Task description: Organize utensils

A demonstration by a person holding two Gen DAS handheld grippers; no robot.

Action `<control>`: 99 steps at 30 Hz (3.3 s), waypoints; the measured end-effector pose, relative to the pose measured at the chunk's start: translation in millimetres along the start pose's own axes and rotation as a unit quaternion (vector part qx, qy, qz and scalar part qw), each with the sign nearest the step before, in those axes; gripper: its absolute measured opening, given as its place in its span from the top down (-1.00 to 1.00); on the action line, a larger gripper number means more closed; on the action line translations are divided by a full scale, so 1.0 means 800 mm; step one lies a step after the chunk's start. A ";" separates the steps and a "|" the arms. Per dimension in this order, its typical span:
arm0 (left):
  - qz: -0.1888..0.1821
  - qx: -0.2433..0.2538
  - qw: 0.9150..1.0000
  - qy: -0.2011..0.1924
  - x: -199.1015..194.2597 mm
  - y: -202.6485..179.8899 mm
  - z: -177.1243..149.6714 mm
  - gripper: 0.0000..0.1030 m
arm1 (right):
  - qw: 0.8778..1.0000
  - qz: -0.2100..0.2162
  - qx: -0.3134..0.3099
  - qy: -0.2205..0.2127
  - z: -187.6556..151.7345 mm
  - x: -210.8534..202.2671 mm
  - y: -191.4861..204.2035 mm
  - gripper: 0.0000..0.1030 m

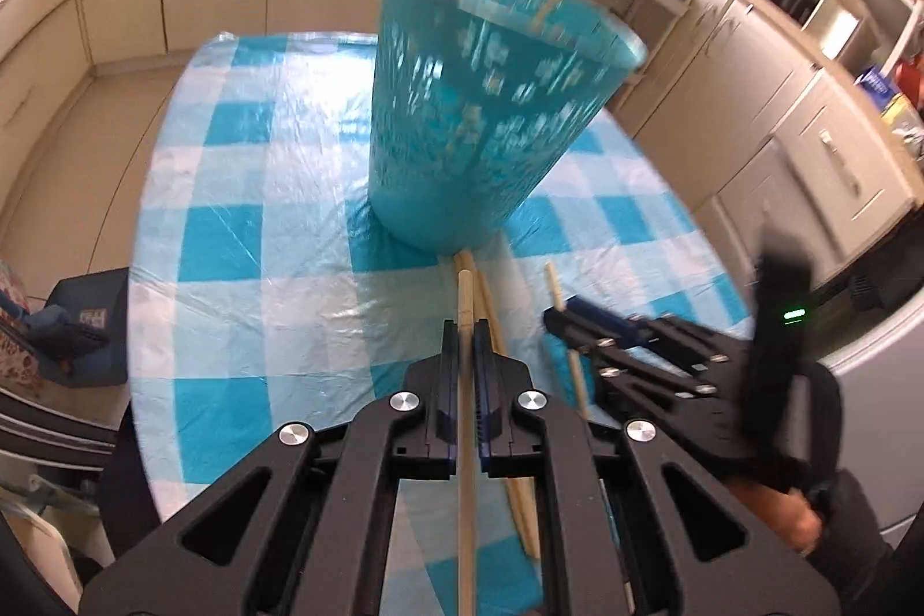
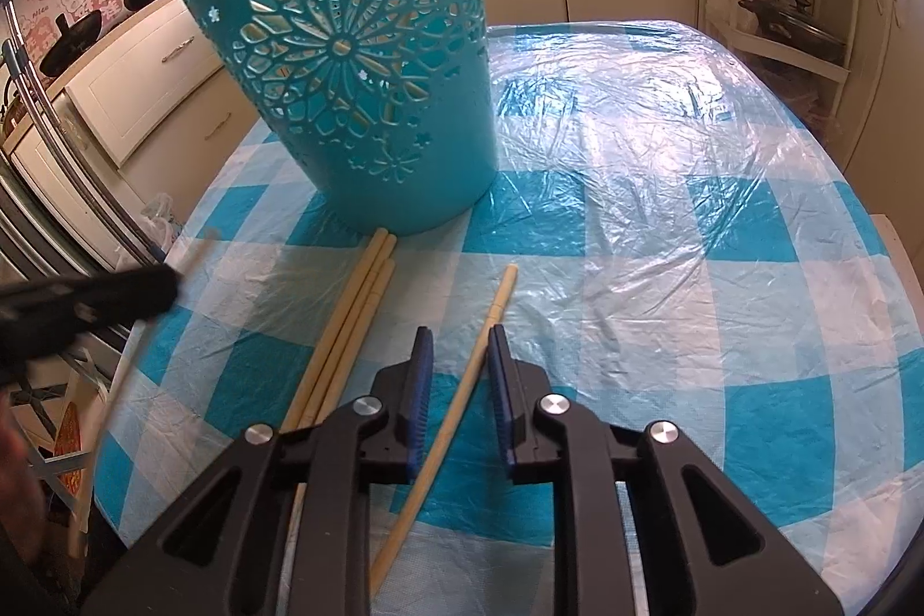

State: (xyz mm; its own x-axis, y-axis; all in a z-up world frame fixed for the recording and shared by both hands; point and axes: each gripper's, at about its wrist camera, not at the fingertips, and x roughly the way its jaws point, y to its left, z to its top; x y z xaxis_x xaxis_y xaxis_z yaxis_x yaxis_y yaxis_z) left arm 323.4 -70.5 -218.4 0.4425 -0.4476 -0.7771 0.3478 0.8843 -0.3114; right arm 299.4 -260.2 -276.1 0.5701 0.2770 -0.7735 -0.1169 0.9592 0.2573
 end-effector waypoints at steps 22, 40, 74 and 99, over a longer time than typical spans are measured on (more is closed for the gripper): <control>0.000 -0.018 0.940 -0.341 -0.122 -0.061 0.200 0.90 | 1.000 0.007 -0.001 0.000 0.000 -0.002 -0.001 0.53; 0.115 -0.031 0.928 -0.353 -0.024 -0.041 0.193 0.90 | 1.000 0.009 0.000 0.000 0.000 -0.001 0.000 0.50; 0.198 -0.033 0.956 -0.214 -0.078 0.039 -0.029 -0.68 | 0.997 -0.031 -0.063 0.044 -0.006 -0.009 0.018 0.80; 0.198 -0.008 0.961 -0.193 -0.084 0.014 -0.048 -0.76 | 1.000 -0.012 -0.002 0.000 -0.016 -0.044 0.008 0.90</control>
State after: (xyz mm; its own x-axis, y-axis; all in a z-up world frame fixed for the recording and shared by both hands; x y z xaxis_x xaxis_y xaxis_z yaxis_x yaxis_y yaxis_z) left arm 265.9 -25.6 -190.5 0.8116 -0.0890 -0.5773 0.0778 0.9960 -0.0442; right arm 267.9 -263.5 -254.6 0.5728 0.2539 -0.7794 -0.1065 0.9658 0.2364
